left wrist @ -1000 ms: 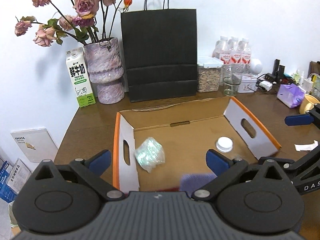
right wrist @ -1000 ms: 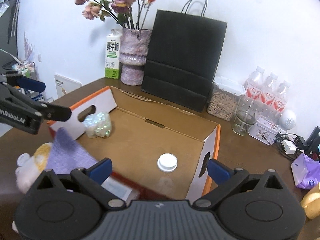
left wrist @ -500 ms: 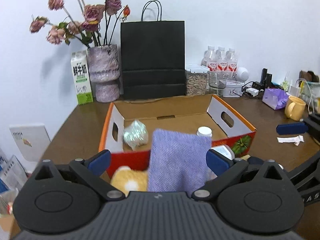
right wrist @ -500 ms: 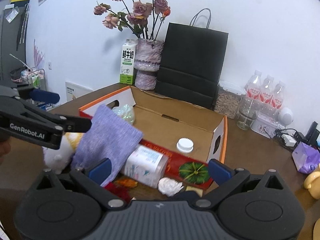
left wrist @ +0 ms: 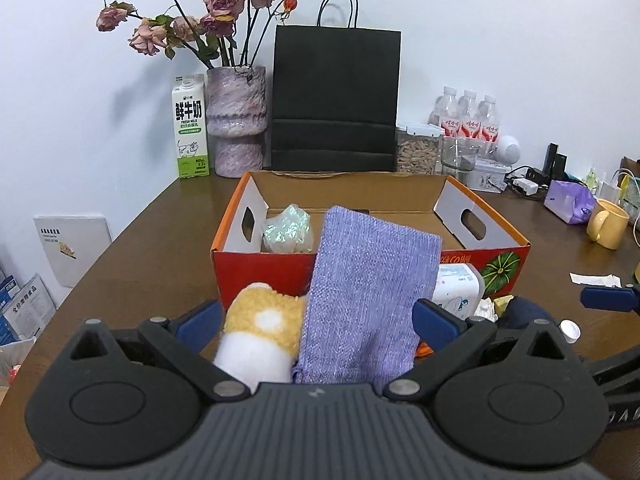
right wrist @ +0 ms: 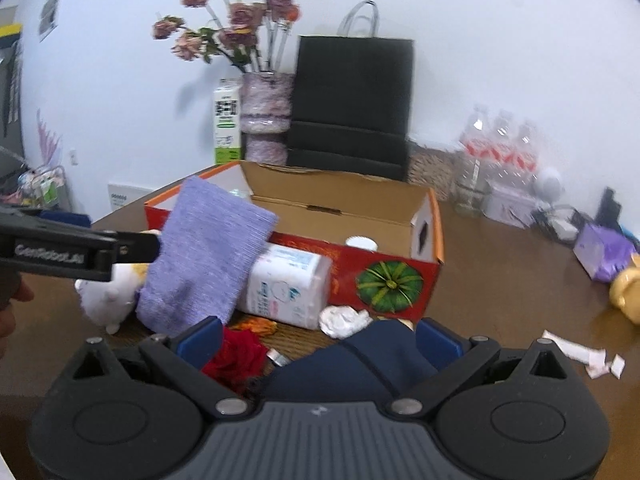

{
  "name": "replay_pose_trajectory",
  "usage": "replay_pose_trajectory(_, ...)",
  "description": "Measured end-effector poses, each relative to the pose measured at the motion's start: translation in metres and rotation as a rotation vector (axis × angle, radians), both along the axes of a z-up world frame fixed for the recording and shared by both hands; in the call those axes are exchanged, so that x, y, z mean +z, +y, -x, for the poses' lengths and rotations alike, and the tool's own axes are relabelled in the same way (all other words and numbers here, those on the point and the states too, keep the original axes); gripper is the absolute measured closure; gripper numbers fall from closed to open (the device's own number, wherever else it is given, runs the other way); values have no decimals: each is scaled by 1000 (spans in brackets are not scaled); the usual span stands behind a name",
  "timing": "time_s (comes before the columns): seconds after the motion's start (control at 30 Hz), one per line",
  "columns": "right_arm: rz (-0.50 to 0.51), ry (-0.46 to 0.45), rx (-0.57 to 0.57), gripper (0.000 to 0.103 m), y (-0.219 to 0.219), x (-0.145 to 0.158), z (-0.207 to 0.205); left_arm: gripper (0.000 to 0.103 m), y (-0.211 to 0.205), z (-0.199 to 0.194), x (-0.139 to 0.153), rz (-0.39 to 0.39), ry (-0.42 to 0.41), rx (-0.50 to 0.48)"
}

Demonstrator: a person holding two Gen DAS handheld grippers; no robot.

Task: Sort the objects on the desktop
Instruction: 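Grasp the navy zip case with the right gripper while the left approaches the purple pouch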

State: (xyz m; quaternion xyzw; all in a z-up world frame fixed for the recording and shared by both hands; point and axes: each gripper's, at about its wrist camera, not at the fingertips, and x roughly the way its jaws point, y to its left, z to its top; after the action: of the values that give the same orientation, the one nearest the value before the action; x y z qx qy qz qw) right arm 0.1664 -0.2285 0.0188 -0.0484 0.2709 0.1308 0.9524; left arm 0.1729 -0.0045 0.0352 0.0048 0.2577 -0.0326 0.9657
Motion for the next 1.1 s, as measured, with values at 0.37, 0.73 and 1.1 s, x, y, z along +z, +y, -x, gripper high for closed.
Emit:
replay_pose_trajectory(0.37,-144,197,-72,0,-33,-18,-33,0,-3,2,-16,9,15,9)
replay_pose_trajectory(0.73,-124,389,-133,1,-28,-12,-71,0,12,2,-21,64,18,-14)
replay_pose_trajectory(1.1,-142,533,-236,11,-29,-30,-84,0,18,-9,-23,93,28,-26)
